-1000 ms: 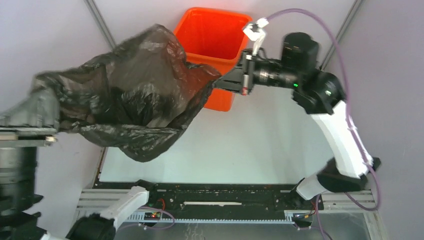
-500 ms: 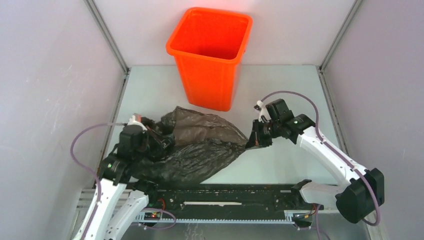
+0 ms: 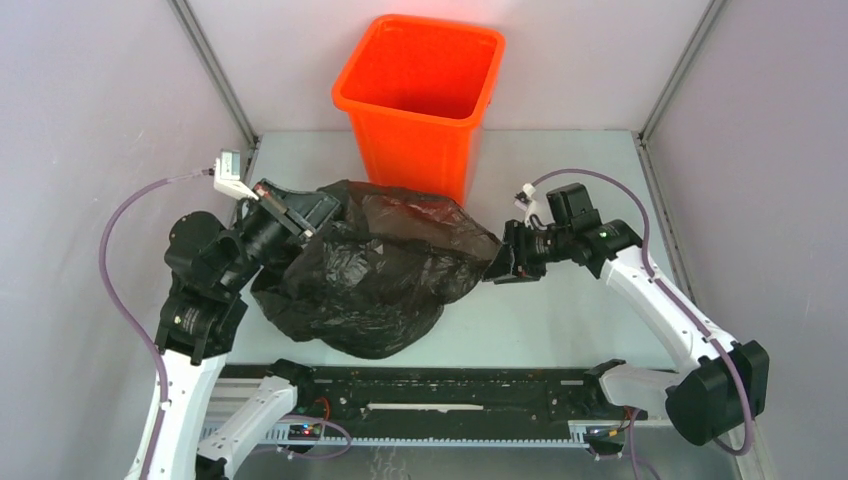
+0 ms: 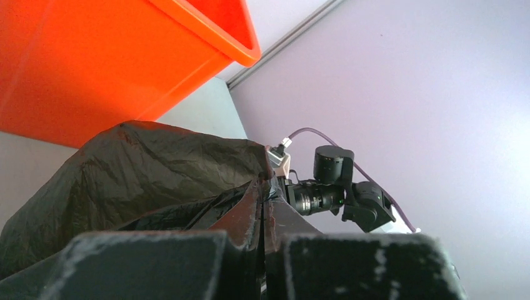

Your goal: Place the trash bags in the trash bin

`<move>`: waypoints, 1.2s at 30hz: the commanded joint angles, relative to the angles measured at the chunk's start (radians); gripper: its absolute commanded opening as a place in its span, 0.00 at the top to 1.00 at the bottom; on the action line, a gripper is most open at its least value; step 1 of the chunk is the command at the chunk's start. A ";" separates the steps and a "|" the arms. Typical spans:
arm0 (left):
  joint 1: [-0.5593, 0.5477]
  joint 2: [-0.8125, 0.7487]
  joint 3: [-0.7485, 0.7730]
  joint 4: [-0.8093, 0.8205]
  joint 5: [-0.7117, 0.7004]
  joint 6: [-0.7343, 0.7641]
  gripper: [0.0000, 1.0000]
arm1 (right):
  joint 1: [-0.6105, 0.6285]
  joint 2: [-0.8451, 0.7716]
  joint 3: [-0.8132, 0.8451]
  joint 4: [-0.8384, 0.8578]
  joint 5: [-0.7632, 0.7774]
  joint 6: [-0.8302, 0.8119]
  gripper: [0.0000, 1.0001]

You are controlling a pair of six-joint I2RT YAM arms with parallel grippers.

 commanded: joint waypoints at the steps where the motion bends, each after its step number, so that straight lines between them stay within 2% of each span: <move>1: 0.003 0.029 0.041 0.092 0.076 0.032 1.00 | -0.072 -0.016 0.017 -0.027 -0.070 0.034 0.44; 6: 0.003 0.050 0.048 0.126 0.090 0.032 1.00 | -0.170 -0.005 0.010 -0.049 -0.011 0.160 0.12; 9: 0.003 0.070 0.063 0.144 0.108 0.027 1.00 | -0.192 0.038 -0.009 0.001 -0.011 0.220 0.01; 14: 0.003 0.093 0.105 0.123 0.111 0.048 1.00 | -0.252 0.118 -0.028 0.046 0.049 0.265 0.00; 18: 0.003 0.093 0.111 0.121 0.113 0.049 1.00 | -0.290 0.137 -0.137 0.185 0.001 0.305 0.00; 21: 0.003 0.089 0.112 0.114 0.109 0.052 1.00 | -0.303 0.211 -0.177 0.302 -0.051 0.345 0.00; 23: 0.004 0.089 0.113 0.111 0.105 0.052 1.00 | -0.313 0.270 -0.178 0.368 -0.082 0.370 0.01; 26: 0.003 0.088 0.113 0.111 0.103 0.048 1.00 | -0.333 0.277 -0.178 0.449 -0.084 0.392 0.01; 30: 0.003 0.086 0.115 0.109 0.107 0.045 1.00 | -0.376 0.303 -0.161 0.498 -0.085 0.406 0.01; 36: 0.003 0.083 0.118 0.094 0.108 0.045 1.00 | -0.360 0.472 -0.061 0.528 -0.099 0.427 0.02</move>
